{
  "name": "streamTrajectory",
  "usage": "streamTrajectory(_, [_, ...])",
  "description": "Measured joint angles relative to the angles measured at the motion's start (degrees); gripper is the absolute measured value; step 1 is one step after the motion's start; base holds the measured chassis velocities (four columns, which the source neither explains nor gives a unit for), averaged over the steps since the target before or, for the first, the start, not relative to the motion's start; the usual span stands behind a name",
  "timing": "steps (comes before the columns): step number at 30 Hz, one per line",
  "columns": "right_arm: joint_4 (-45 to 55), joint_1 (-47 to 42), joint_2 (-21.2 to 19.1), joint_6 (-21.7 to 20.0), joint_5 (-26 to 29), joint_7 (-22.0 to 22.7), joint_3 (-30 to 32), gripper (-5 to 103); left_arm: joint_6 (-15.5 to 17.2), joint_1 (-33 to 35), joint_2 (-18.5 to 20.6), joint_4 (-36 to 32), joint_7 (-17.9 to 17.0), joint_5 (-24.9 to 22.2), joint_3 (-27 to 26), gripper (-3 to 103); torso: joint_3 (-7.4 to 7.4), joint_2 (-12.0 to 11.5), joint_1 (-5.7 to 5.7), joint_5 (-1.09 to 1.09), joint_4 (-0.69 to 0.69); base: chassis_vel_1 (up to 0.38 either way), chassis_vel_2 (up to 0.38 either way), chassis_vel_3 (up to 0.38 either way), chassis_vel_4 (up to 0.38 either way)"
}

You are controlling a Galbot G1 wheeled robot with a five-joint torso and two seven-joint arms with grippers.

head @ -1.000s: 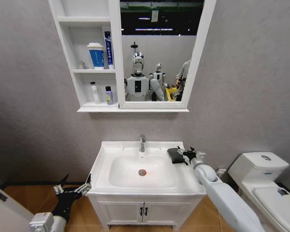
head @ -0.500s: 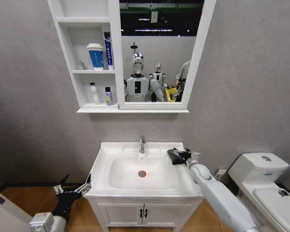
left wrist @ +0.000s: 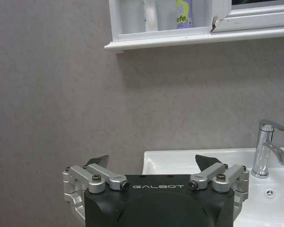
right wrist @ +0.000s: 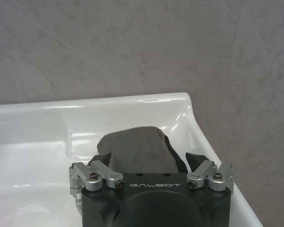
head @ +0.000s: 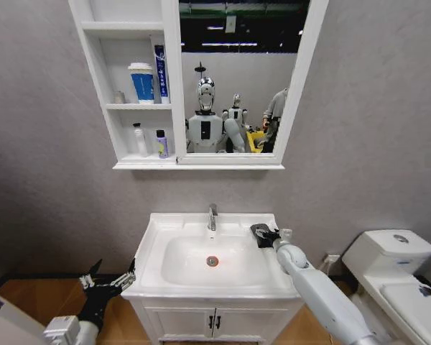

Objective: Move facial cleanser and shampoo from washbasin to cabinet, then wipe washbasin with towel.

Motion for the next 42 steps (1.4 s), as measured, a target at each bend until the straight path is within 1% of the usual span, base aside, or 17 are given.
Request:
streamTrajectory(3, [-1.16,0.25,0.39,-0.25,-0.62,-0.63,-0.39,74,0.00,0.00,0.00,0.00,0.00,0.00,0.00,100,0.00,0.00,0.01,0.01,0.00,0.000,0.000,0.000,0.000])
streamTrajectory(4, [-1.16,0.25,0.39,-0.25,-0.62,-0.63,-0.39,74,0.00,0.00,0.00,0.00,0.00,0.00,0.00,100,0.00,0.00,0.01,0.01,0.00,0.000,0.000,0.000,0.000])
streamTrajectory(5, [-1.59,0.64,0.51,-0.29,-0.87,-0.97,-0.58,69,0.00,0.00,0.00,0.00,0.00,0.00,0.00,100,0.00,-0.01,0.01,0.01,0.00,0.000,0.000,0.000,0.000])
streamTrajectory(7, [-1.79,0.93,0.59,-0.41,-0.86,-1.11,-0.73,69,0.00,0.00,0.00,0.00,0.00,0.00,0.00,100,0.00,0.00,0.01,0.01,0.00,0.000,0.000,0.000,0.000])
streamTrajectory(10, [-2.91,1.86,0.68,-0.85,-1.00,-1.89,-1.59,52,0.00,0.00,0.00,0.00,0.00,0.00,0.00,100,0.00,0.00,0.01,0.00,0.01,0.000,0.000,0.000,0.000])
streamTrajectory(11, [-2.91,1.86,0.68,-0.85,-1.00,-1.89,-1.59,52,0.00,0.00,0.00,0.00,0.00,0.00,0.00,100,0.00,0.00,0.01,0.00,0.01,0.000,0.000,0.000,0.000])
streamTrajectory(14, [-4.22,2.49,1.14,-1.12,-1.52,-2.47,-2.40,36,0.00,0.00,0.00,0.00,0.00,0.00,0.00,100,0.00,0.00,0.01,0.00,0.00,0.000,0.000,0.000,0.000])
streamTrajectory(15, [-4.22,2.49,1.14,-1.12,-1.52,-2.47,-2.40,36,0.00,0.00,0.00,0.00,0.00,0.00,0.00,100,0.00,0.00,0.01,0.00,0.00,0.000,0.000,0.000,0.000])
streamTrajectory(17, [-4.42,2.41,1.38,-1.18,-1.51,-2.56,-2.44,25,0.00,0.00,0.00,0.00,0.00,0.00,0.00,100,0.00,0.00,0.01,-0.01,0.01,0.000,0.000,0.000,0.000])
streamTrajectory(18, [-4.42,2.41,1.38,-1.18,-1.51,-2.56,-2.44,25,0.00,0.00,0.00,0.00,0.00,0.00,0.00,100,0.00,0.00,0.01,-0.01,0.01,0.000,0.000,0.000,0.000])
streamTrajectory(20, [-4.28,2.02,1.42,-1.13,-1.51,-2.55,-2.31,14,0.00,0.00,0.00,0.00,0.00,0.00,0.00,100,0.00,0.00,0.01,-0.01,0.01,0.000,0.000,0.000,0.000])
streamTrajectory(21, [-4.28,2.02,1.42,-1.13,-1.51,-2.55,-2.31,14,0.00,0.00,0.00,0.00,0.00,0.00,0.00,100,0.00,0.00,0.01,-0.01,0.01,0.000,0.000,0.000,0.000])
streamTrajectory(24, [-2.20,0.98,0.87,-1.22,-0.68,-1.89,-1.49,2,0.00,0.00,0.00,0.00,0.00,0.00,0.00,100,0.01,0.00,0.02,0.02,0.01,0.000,0.000,0.000,0.000])
streamTrajectory(29, [2.46,-1.05,-0.60,-1.34,-0.04,-0.67,-0.23,2,0.00,0.00,0.00,0.00,0.00,0.00,0.00,100,0.01,-0.01,0.03,0.03,0.00,0.000,0.000,0.000,0.000])
streamTrajectory(34, [17.01,-5.21,-3.17,-4.52,6.72,5.82,-2.24,2,0.00,0.00,0.00,0.00,0.00,0.00,0.00,100,0.00,0.00,0.02,-0.01,0.01,0.000,0.000,0.000,0.000])
streamTrajectory(37, [19.62,-7.25,-3.25,-5.42,6.36,7.03,-4.54,2,0.00,0.00,0.00,0.00,0.00,0.00,0.00,100,0.00,0.00,0.02,0.00,0.02,0.000,0.000,0.000,0.000])
streamTrajectory(42, [16.00,-8.45,-1.75,-5.82,4.19,7.17,-7.34,2,0.00,0.00,0.00,0.00,0.00,0.00,0.00,100,0.01,0.00,0.02,0.01,0.00,0.000,0.000,0.000,0.000])
